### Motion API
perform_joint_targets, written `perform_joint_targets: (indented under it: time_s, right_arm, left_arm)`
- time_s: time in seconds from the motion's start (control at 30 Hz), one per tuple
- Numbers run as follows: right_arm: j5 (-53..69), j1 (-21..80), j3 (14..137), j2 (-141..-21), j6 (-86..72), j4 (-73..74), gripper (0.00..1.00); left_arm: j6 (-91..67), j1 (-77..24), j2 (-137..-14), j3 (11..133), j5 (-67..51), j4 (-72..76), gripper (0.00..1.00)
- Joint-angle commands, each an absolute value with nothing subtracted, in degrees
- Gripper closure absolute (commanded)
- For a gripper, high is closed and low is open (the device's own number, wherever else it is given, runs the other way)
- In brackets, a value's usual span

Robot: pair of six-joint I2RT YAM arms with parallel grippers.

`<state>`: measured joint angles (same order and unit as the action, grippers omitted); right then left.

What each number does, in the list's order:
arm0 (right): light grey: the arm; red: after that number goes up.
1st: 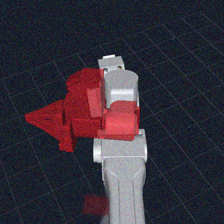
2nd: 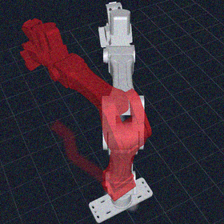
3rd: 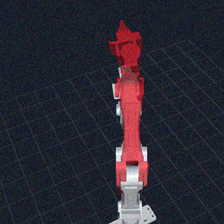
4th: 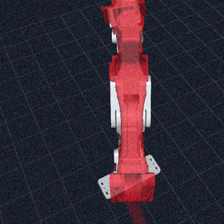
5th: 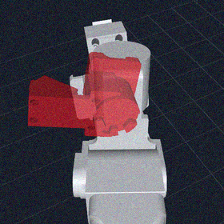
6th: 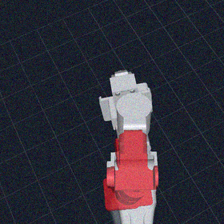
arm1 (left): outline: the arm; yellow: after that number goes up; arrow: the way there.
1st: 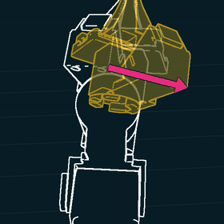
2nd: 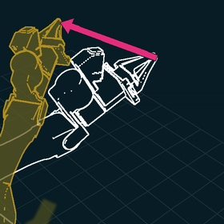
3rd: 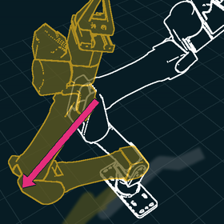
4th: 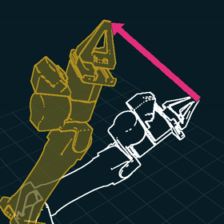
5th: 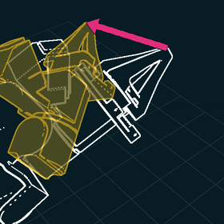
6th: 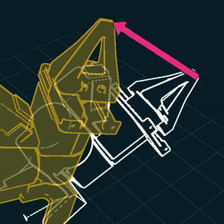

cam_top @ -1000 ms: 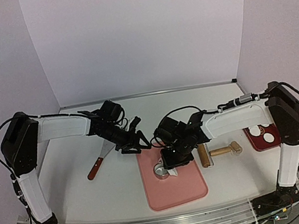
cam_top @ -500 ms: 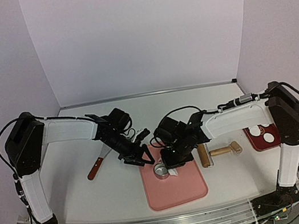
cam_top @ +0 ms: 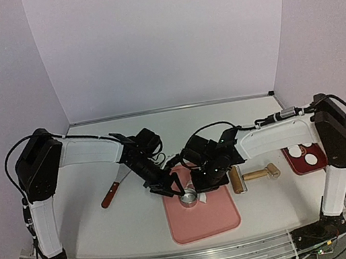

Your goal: Roll out the dumpling wrappers from the dough

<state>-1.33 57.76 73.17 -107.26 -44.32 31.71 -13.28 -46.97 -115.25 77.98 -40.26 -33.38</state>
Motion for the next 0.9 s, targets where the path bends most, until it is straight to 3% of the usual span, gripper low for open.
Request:
perform_joint_targets:
  time_s: [0.0,0.87]
  right_arm:
    - [-5.14,57.37,73.44,-104.05,-46.22,34.42,1.0]
    - [-13.3,57.3,73.74,-100.87,-50.88,41.35,1.0]
  left_arm:
    - [-12.13,-47.47,-116.8,80.82,-39.11,-34.68,0.44]
    - [-12.8,-47.9,-116.36,81.64,-36.03,-34.67,0.44]
